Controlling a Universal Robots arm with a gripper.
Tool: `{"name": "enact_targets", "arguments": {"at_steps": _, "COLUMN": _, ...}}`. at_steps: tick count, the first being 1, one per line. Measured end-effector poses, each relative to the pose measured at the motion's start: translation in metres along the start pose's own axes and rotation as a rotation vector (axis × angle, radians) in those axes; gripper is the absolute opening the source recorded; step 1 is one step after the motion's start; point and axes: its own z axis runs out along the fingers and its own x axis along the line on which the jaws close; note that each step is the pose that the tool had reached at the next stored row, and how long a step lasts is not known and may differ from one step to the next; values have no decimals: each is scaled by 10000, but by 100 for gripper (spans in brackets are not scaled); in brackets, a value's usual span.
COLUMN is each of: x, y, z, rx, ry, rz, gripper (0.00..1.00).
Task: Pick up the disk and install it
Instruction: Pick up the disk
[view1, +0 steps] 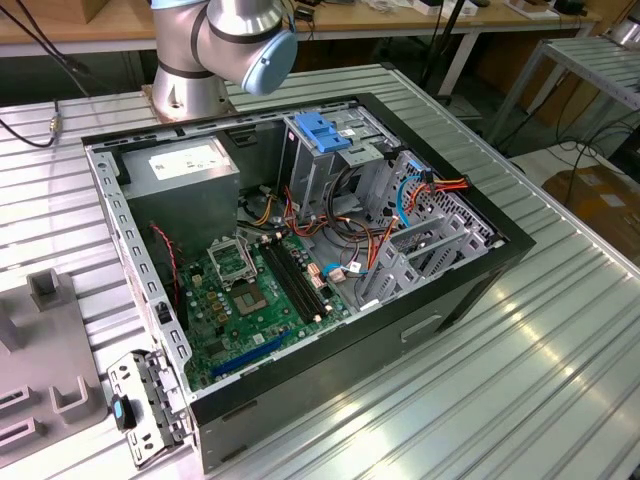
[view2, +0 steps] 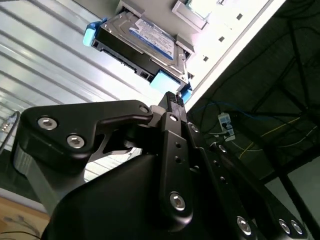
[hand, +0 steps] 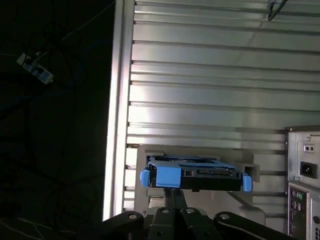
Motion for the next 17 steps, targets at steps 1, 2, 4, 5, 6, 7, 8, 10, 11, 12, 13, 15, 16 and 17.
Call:
{"name": "enact_targets", "arguments": {"at_steps": 1, "x": 0, "y": 0, "z": 1, "rx": -5, "ry": 8, "rz": -195, "gripper": 11}}
{"name": "enact_targets", "arguments": {"at_steps": 2, "x": 0, "y": 0, "z": 0, "rx": -10, "ry": 19, "rz": -431, "gripper": 11}}
{"name": "enact_targets", "arguments": {"at_steps": 4, "x": 0, "y": 0, "z": 1, "rx": -19, "ry": 35, "rz": -787, "gripper": 11}}
{"name": "enact_targets", "arguments": {"at_steps": 5, "x": 0, "y": 0, "z": 2, "rx": -23, "ry": 44, "rz": -990, "gripper": 11}}
{"name": "enact_targets", "arguments": {"at_steps": 6, "x": 0, "y": 0, "z": 1, "rx": -27, "ry": 51, "rz": -1132, "gripper": 11}}
{"name": "enact_targets", "arguments": {"at_steps": 7, "x": 0, "y": 0, "z": 1, "rx": -31, "ry": 60, "rz": -1317, "gripper": 11}}
{"name": "enact_targets", "arguments": {"at_steps": 8, "x": 0, "y": 0, "z": 2, "rx": -34, "ry": 64, "rz": -1440, "gripper": 11}}
{"name": "enact_targets", "arguments": {"at_steps": 10, "x": 0, "y": 0, "z": 2, "rx": -45, "ry": 82, "rz": -1843, "gripper": 11}}
{"name": "enact_targets", "arguments": {"at_steps": 11, "x": 0, "y": 0, "z": 3, "rx": -51, "ry": 95, "rz": -2118, "gripper": 11}}
{"name": "enact_targets", "arguments": {"at_steps": 12, "x": 0, "y": 0, "z": 3, "rx": -58, "ry": 111, "rz": -2469, "gripper": 11}}
{"name": "enact_targets", "arguments": {"at_steps": 13, "x": 0, "y": 0, "z": 4, "rx": -65, "ry": 124, "rz": -2780, "gripper": 11}}
{"name": "enact_targets", "arguments": {"at_steps": 15, "x": 0, "y": 0, "z": 4, "rx": -74, "ry": 144, "rz": -3192, "gripper": 11}}
{"name": "enact_targets", "arguments": {"at_steps": 16, "x": 0, "y": 0, "z": 4, "rx": -79, "ry": 151, "rz": -3381, "gripper": 11}}
{"name": "enact_targets", "arguments": {"at_steps": 17, "x": 0, "y": 0, "z": 5, "rx": -82, "ry": 158, "rz": -3525, "gripper": 11}}
